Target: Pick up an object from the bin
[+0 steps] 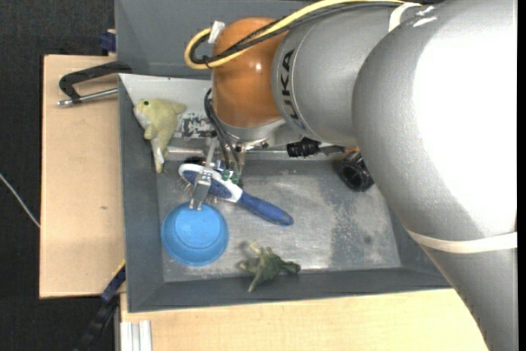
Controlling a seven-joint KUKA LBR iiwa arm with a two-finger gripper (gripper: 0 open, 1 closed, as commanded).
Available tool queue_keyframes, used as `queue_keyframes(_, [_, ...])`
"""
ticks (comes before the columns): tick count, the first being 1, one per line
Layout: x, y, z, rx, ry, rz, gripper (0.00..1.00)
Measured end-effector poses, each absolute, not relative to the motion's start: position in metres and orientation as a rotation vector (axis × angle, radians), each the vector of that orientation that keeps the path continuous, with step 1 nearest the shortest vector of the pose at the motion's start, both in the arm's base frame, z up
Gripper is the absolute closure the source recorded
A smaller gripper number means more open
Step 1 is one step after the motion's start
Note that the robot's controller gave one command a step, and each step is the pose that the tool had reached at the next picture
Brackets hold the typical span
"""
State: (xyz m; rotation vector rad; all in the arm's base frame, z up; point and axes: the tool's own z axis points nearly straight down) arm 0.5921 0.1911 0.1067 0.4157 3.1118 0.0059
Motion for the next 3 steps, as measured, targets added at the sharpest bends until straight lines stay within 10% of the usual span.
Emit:
queue_keyframes(2, [0.5891,0.1891,0.0905,0.883,3.015,0.007,0.0])
queue_keyframes(3, [0.5895,0.1919,0.0922,0.881,3.015,0.015,1.0])
